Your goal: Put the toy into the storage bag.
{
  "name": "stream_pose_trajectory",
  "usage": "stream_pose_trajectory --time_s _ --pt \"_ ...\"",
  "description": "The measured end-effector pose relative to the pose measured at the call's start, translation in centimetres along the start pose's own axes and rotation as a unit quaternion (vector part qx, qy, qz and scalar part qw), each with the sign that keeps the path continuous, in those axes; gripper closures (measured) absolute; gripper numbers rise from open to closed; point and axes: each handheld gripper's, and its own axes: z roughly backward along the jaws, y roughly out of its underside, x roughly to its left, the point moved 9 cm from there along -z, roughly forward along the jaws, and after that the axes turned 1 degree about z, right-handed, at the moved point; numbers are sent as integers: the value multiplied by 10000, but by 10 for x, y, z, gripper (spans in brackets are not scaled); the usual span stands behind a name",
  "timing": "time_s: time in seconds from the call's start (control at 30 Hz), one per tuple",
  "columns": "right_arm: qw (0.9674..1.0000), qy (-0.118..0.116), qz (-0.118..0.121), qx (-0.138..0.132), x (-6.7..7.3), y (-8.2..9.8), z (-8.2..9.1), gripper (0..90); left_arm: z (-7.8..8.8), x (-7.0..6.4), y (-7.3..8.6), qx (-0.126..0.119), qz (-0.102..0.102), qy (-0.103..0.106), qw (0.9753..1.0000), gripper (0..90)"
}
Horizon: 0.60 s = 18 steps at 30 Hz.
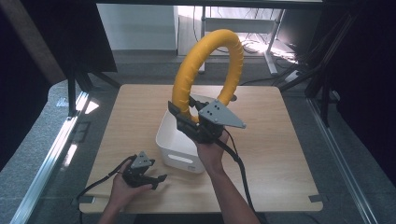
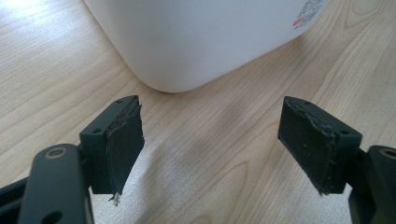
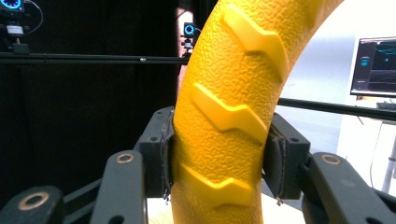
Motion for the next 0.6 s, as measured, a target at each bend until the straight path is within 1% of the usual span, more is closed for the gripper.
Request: stream_pose_trajectory --time_s 0.07,0.13,0.23,0.27,0.37,0.4,0.6 --pt "10000 -40 -31 24 4 3 -4 510 0 0 0 2 4 4 10000 221" --pt "10000 -50 -28 32 5 4 -4 509 0 0 0 2 2 8 10000 221" --pt "9999 -93 -103 46 10 8 -9 510 0 0 0 -6 1 7 10000 221" --pt "9998 -123 -128 46 13 9 -11 509 0 0 0 -8 3 11 10000 221" --pt "9998 -140 -110 44 16 10 -14 509 0 0 0 -7 -4 9 10000 221" --pt "9998 -156 -64 77 20 12 -16 509 0 0 0 -11 -5 13 10000 221" --pt "9997 -171 -106 112 23 16 -20 509 0 -1 0 -10 -1 17 10000 221"
